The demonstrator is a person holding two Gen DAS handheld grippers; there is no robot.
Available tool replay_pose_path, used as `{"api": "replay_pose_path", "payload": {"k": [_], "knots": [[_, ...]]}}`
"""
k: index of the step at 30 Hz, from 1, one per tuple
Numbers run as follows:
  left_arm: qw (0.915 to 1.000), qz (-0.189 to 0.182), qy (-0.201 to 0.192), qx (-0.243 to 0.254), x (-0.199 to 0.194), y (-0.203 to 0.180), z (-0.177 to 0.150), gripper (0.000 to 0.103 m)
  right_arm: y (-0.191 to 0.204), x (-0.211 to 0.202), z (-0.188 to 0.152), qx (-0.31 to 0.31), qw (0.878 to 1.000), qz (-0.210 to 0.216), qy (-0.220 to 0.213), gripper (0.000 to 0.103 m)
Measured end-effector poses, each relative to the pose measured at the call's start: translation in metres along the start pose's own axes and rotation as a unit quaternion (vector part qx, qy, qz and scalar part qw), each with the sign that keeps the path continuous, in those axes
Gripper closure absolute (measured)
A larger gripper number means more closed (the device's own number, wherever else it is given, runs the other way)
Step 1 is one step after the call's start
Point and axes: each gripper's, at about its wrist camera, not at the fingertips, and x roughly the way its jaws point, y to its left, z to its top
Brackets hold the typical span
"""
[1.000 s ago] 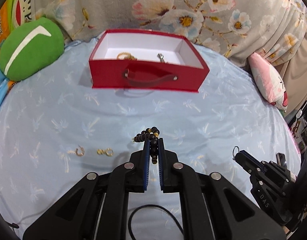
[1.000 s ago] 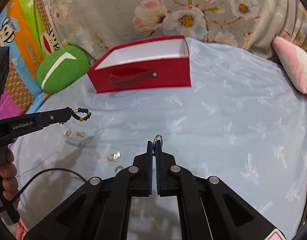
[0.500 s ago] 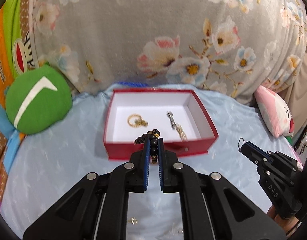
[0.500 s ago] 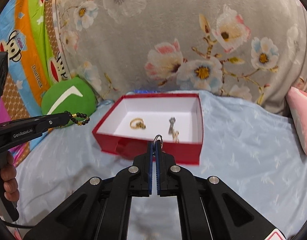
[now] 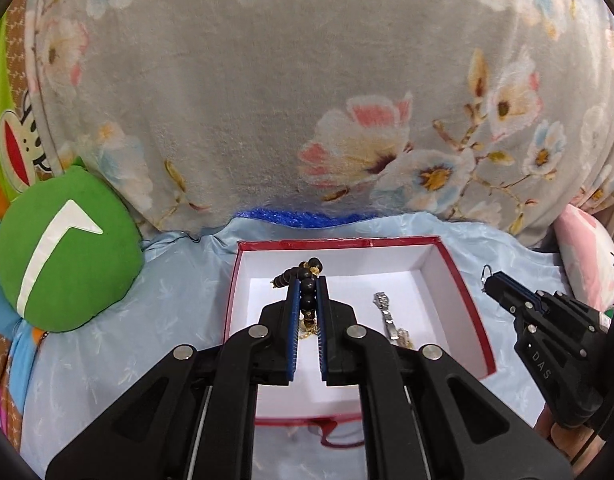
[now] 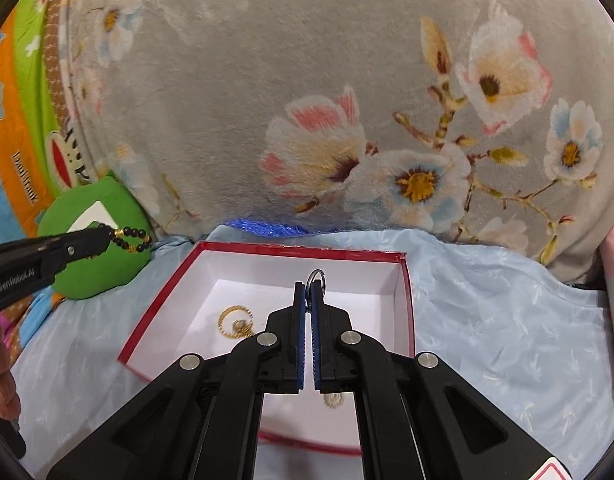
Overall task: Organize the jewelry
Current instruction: 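Carry the ring and bead bracelet over the red box with both tools, then open both tools to drop the ring and bracelet into the box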
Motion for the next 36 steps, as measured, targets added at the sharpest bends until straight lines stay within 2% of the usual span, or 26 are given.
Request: {"api": "replay_pose_path", "payload": {"k": [5,12,20,26,27,28,30,33,35,36], "knots": [[0.9994,-0.002,0.031,-0.014,0.047,0.011,0.009,0.096,-0.006,0.046,0.009,0.010,1.000,-0.005,0.026,0.101],[0.9981,0.011,0.059,-0.018,0.097,0.021,0.011,0.096,-0.009,0.086,0.009,-0.002,0.999,-0.026,0.047,0.101],[0.9969,0.025,0.073,-0.017,0.128,0.023,0.009,0.096,-0.015,0.106,0.006,-0.009,0.998,-0.042,0.055,0.101],[0.9975,0.039,0.055,-0.022,0.134,0.024,0.010,0.093,-0.021,0.108,0.008,-0.004,0.998,-0.052,0.047,0.100],[0.9976,0.041,0.050,-0.025,0.133,0.024,0.010,0.088,-0.022,0.107,0.009,-0.003,0.998,-0.053,0.044,0.098],[0.9977,0.043,0.044,-0.028,0.132,0.025,0.011,0.073,-0.024,0.105,0.009,-0.001,0.998,-0.054,0.040,0.096],[0.9978,0.048,0.027,-0.038,0.125,0.027,0.012,0.055,-0.026,0.098,0.010,0.005,0.998,-0.056,0.031,0.089],[0.9982,0.045,0.007,-0.038,0.108,0.028,0.013,0.055,-0.031,0.077,0.010,0.018,0.999,-0.048,0.010,0.088],[0.9985,0.044,0.001,-0.034,0.094,0.027,0.013,0.051,-0.035,0.057,0.007,0.029,0.999,-0.039,-0.005,0.088],[0.9986,0.043,-0.002,-0.031,0.087,0.027,0.012,0.046,-0.036,0.048,0.005,0.033,0.999,-0.034,-0.010,0.088]]}}
